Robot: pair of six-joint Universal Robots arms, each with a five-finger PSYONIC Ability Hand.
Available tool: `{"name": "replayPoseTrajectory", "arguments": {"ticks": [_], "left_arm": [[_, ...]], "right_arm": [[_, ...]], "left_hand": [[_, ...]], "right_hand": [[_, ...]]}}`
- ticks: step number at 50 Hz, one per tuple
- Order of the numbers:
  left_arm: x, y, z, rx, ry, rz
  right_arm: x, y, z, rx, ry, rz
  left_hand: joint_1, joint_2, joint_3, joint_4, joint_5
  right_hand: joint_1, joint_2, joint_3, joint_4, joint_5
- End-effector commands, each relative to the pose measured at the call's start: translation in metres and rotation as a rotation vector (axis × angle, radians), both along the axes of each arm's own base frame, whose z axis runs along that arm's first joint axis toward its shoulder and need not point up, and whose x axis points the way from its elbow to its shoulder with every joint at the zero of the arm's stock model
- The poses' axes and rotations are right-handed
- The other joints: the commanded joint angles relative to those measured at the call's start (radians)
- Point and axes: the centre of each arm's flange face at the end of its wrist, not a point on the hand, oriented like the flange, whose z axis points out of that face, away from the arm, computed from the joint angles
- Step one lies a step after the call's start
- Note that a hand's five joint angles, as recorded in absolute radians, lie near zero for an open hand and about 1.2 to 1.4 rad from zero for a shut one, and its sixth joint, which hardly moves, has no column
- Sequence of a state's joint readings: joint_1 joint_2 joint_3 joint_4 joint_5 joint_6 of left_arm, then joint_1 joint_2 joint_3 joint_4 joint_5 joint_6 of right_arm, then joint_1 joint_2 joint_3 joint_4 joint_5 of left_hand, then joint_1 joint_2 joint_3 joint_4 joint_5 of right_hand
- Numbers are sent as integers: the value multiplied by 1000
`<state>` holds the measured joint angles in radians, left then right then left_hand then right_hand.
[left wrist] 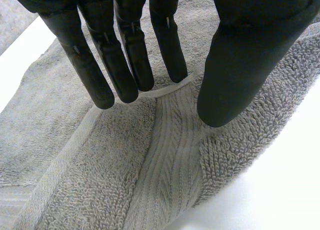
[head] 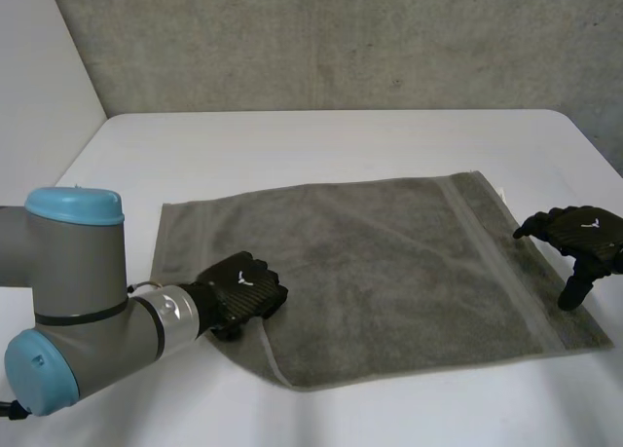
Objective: Fold the towel.
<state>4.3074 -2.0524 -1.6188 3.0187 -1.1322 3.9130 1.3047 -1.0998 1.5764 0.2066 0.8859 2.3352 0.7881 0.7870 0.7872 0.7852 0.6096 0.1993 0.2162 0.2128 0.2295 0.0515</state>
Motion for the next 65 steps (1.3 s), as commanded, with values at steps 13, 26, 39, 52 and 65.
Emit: {"name": "replayPoseTrajectory", "arguments": {"ticks": [13,26,39,52,65], "left_arm": [[0,0,-7,9,-12,-6],[-1,-2,-6,-12,-22,-17],[6,-17,19,-123,-22,84],[7,-65,12,-251,-32,305],[7,-69,5,-241,-43,318]], "right_arm": [[0,2,-1,5,-3,1],[1,2,-1,1,-2,5],[1,11,-10,57,-9,-20],[7,47,-16,162,-125,-160],[6,42,-21,83,-107,-155]], "left_hand": [[-55,-54,-54,-52,-51],[536,537,537,539,540],[608,609,609,611,612],[608,609,609,611,612],[608,609,609,611,612]], "right_hand": [[-25,-42,-38,-55,-51],[-25,-42,-38,-55,-51],[-25,-42,-38,-55,-51],[-25,-42,-38,-55,-51],[9,-8,-4,-21,-18]]}}
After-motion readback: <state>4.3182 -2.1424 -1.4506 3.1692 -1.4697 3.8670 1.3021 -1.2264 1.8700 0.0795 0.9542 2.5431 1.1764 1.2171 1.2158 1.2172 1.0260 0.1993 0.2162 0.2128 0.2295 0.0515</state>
